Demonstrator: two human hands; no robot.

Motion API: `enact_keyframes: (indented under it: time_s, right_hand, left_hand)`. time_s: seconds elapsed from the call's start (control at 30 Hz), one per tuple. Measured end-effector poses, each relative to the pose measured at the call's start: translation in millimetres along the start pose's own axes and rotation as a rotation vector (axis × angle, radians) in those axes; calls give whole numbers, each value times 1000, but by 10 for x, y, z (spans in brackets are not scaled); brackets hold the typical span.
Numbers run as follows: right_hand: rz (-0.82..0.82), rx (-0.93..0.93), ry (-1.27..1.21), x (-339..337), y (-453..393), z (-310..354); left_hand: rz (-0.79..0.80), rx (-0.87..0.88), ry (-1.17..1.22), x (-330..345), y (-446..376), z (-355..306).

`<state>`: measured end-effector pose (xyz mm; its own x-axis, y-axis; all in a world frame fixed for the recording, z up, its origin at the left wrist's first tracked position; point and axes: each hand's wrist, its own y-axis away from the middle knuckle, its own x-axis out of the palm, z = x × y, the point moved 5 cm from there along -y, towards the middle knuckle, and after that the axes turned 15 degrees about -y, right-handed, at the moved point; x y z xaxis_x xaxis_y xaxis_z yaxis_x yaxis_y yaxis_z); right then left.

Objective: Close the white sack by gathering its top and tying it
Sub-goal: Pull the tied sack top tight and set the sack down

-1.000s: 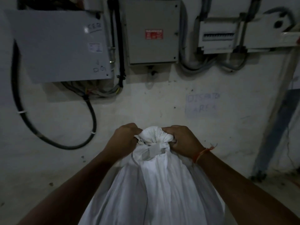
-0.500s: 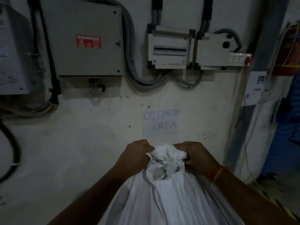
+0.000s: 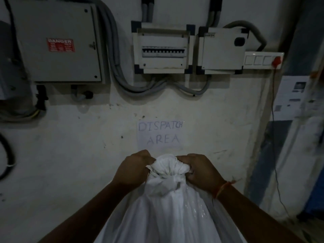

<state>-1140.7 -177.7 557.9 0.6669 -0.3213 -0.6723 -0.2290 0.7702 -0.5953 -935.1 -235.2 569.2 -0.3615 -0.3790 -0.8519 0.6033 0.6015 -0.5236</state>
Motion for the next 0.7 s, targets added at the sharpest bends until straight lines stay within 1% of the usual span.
enact_keyframes:
  time_s: [0.17,0.27,0.37,0.53,0.7]
  right_hand:
    - [11,-38,-46,-13,52,-260]
    - [26,-48,-60,79,122,-423]
    - [66,-1,-78,254,219,-600]
    - [163,88,-122,720,520,-928]
    - [238,158,-129,1399,1040,-1356]
  left_hand:
    - [2,-149,-34,99,6,-178]
    - [42,-151,-110,269,58,-227]
    - [65,-163,-111,471,132,-202]
    - [133,-184,-122,989,410,-193]
    - [290,-208,-70,1743,879,-116]
